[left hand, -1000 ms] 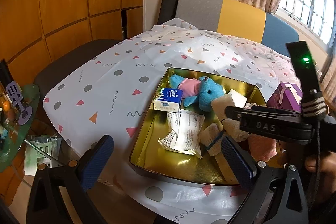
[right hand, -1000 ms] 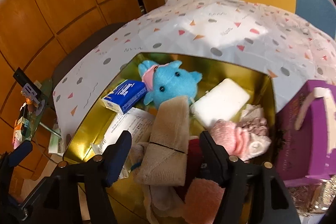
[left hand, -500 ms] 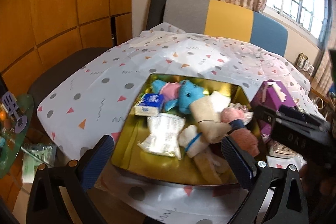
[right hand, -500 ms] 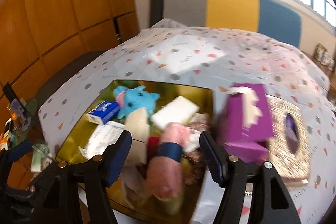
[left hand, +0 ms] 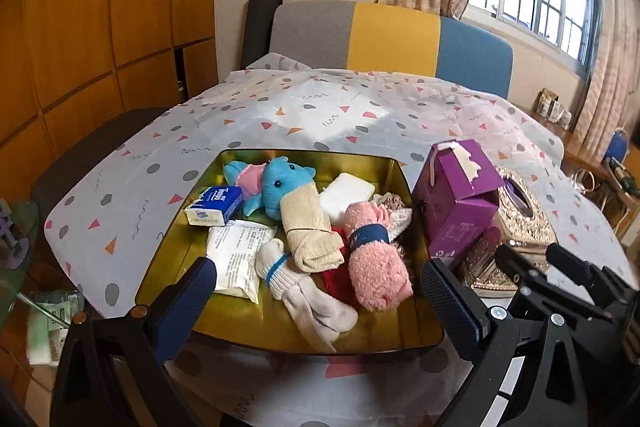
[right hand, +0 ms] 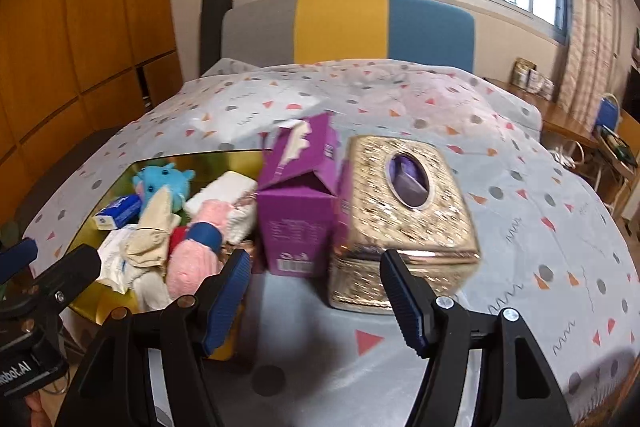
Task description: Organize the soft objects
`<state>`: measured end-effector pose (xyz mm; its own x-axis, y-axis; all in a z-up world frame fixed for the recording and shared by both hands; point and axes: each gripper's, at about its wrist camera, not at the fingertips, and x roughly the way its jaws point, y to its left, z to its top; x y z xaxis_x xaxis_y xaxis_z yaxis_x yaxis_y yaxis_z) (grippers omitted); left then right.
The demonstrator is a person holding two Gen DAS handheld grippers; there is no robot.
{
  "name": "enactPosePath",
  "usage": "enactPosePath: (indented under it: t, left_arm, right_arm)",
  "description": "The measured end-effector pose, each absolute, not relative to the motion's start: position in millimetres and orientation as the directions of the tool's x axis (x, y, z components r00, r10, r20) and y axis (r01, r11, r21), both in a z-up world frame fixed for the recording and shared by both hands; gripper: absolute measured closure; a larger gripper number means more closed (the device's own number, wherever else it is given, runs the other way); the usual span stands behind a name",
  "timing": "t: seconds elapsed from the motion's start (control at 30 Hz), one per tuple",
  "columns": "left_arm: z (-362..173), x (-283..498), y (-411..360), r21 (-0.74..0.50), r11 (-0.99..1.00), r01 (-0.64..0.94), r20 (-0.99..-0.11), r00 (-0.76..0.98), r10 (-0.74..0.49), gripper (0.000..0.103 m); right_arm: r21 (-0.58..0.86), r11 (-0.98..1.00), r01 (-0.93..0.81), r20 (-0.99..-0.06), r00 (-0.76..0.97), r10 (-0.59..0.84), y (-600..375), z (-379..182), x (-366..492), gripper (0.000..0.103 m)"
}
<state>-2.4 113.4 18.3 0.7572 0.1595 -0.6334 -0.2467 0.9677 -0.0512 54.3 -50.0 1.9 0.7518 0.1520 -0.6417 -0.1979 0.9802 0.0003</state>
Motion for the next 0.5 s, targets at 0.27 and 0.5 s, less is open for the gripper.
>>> enactPosePath:
  t: [0.27,0.5]
  left_arm:
    - [12.3,-5.3,113.5,-0.017,0.959,-0.281,-0.637,0.742,0.207,0.000]
    - [10.7,-6.6,115.1,-0.020,0.957,-0.288,-0.638,0.741,0.210,0.000]
  right_arm:
    - [0.017,0.984,-0.178,-0.632,0.760,0.148,-58.2,1.5,52.4,0.035]
    - [0.016,0.982,-0.188,-0.635,0.757,0.155,-55.0,-0.4,50.9,0.035]
